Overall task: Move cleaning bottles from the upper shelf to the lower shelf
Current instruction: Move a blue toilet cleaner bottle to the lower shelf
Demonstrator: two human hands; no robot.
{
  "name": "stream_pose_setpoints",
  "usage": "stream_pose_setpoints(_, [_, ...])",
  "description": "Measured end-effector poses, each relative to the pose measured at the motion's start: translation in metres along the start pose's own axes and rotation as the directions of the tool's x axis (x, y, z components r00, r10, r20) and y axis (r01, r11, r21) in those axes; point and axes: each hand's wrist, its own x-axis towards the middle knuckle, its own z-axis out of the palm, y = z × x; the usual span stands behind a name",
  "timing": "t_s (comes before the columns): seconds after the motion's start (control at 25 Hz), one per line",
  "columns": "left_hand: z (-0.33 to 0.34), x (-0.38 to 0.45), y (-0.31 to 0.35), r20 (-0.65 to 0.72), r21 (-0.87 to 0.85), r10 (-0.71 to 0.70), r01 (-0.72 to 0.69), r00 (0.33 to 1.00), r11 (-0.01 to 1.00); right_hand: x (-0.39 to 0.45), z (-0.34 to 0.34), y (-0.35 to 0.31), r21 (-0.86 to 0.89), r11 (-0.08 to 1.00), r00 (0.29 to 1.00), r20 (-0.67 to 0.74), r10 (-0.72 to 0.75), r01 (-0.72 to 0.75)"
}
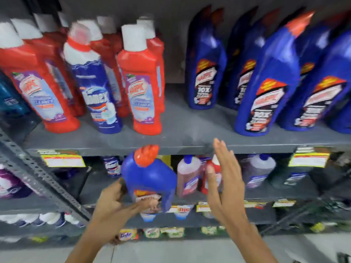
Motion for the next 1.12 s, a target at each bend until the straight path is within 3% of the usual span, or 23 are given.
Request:
stream_pose_setpoints(0.08, [0.030, 0.019, 0.045, 0.033, -0.057, 0.107, -0.105, 0.994, 0.993, 0.024, -0.031, 0.018, -0.079, 0.997, 1.000, -0.013, 0.012, -0.013])
stream_pose_setpoints(0.2, [0.062, 0.051, 0.099, 0.076, -0.165, 0.260, -0.245, 0.963, 0.955, 0.049, -0.052, 0.034, -0.150, 0.987, 0.995, 0.074, 0.074, -0.063])
stream_pose_setpoints(0.36, [0.086, 0.097, 0.139, 0.112, -0.176, 0.352, -0.330, 0.929, 0.928, 0.063, -0.051, 0.043, -0.245, 0.969, 0.979, 0.187, 0.078, -0.030])
stream_pose_setpoints(0.64, [0.111, 0.157, 0.134, 0.013, -0.205, 0.270, -0.262, 0.963, 0.943, 0.059, -0.032, 0.045, -0.395, 0.919, 0.988, 0.140, 0.058, 0.002])
stream_pose_setpoints(0.88, [0.119, 0.188, 0.124, 0.048, -0.179, 0.227, -0.215, 0.973, 0.960, 0.059, -0.018, 0.042, -0.447, 0.892, 0.996, 0.026, 0.085, -0.064])
stream_pose_setpoints(1.12, [0.125, 0.195, 0.122, 0.080, -0.164, 0.242, -0.227, 0.967, 0.960, 0.059, -0.014, 0.040, -0.469, 0.879, 0.995, -0.002, 0.102, -0.091])
